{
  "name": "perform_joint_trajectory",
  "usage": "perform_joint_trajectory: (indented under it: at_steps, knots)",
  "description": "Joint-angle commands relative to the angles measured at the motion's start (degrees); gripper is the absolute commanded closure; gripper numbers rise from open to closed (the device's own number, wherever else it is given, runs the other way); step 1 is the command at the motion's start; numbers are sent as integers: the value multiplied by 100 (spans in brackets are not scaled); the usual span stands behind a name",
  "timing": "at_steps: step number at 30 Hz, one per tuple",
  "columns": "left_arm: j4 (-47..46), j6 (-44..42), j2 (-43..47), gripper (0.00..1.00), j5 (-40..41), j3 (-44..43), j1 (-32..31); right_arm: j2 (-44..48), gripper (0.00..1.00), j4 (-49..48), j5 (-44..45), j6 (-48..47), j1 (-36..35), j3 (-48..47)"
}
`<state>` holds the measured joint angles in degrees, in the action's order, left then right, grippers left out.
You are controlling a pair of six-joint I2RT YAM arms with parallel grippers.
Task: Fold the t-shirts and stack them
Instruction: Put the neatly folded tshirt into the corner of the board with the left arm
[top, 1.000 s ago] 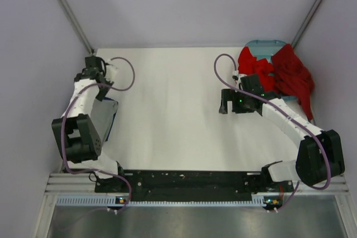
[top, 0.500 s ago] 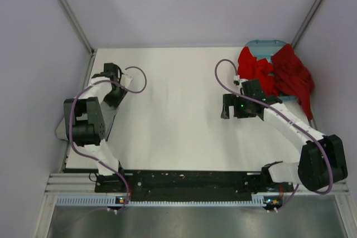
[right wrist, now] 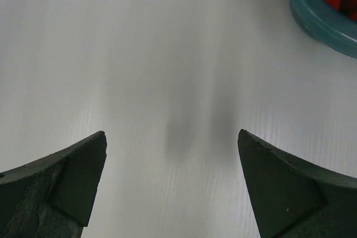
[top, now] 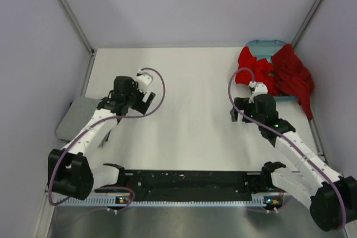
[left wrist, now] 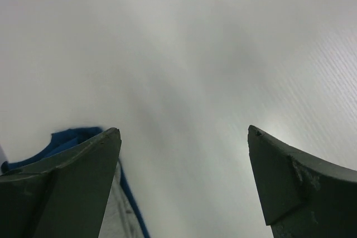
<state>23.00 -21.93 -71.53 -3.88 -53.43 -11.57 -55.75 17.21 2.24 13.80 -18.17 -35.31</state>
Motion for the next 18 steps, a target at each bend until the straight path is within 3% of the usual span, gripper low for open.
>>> perform_joint_trajectory:
  at_steps: [1, 6, 10, 18]
  knots:
    - [-1945, 620, 262, 1, 527, 1140, -564, 1019, 1, -1674, 522, -211, 60, 831]
    - [-3931, 910, 727, 1, -7, 2527, -680, 1733, 1, -2924, 1040, -361, 68, 1974]
    - [-5180, 972, 833, 1, 212, 3311, -680, 1839, 1, -2934, 1218, -457, 77, 2028]
    - [-5464, 893, 807, 1, 45, 3576, -688, 1769, 1, -3004, 1147, -545, 77, 2028]
